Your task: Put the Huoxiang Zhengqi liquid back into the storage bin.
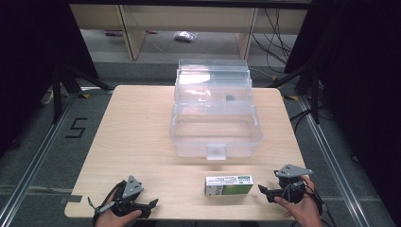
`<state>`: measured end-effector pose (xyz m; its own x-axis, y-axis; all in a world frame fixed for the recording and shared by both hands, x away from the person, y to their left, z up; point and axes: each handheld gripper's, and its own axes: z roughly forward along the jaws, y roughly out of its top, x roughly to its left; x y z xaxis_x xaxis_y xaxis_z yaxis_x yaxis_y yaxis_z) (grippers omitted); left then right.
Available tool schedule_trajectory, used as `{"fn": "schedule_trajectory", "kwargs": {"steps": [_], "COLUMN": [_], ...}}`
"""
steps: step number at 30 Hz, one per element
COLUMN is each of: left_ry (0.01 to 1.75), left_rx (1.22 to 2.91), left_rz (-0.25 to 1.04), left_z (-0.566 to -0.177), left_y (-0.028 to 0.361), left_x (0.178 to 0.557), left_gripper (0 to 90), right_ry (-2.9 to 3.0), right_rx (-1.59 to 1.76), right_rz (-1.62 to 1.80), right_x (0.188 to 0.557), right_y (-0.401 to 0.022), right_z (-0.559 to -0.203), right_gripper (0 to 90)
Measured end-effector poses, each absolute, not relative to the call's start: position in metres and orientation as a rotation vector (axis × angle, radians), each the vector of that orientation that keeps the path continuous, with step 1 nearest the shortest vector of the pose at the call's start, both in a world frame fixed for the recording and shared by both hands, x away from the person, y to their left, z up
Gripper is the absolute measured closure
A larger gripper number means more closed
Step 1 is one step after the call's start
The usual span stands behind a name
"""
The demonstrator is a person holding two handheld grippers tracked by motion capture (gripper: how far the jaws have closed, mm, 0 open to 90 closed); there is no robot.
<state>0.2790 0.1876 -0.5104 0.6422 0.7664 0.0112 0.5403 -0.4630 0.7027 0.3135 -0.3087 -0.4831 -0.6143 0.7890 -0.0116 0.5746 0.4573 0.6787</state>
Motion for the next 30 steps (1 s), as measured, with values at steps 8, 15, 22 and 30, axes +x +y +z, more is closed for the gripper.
{"fn": "schedule_trajectory", "kwargs": {"steps": [8,15,22,30], "left_ry": [1.028,1.015,1.03,1.031], "left_rx": [2.173,2.183,2.179,2.18], "left_rz": [0.427,0.422,0.42,0.429], "left_z": [-0.511,-0.511,-0.511,-0.511], "left_y": [0.187,0.188,0.188,0.188], "left_x": [0.279,0.279,0.279,0.279], "left_gripper": [15.7,15.7,15.7,15.7], "right_ry": [2.384,2.399,2.436,2.472], "right_rx": [1.1,1.043,0.973,0.885], "right_rz": [0.925,0.941,0.925,0.916], "right_x": [0.313,0.311,0.305,0.305], "right_y": [-0.307,-0.301,-0.292,-0.285], "right_z": [-0.476,-0.46,-0.441,-0.429], "right_gripper": [17.9,18.3,19.1,19.0]}}
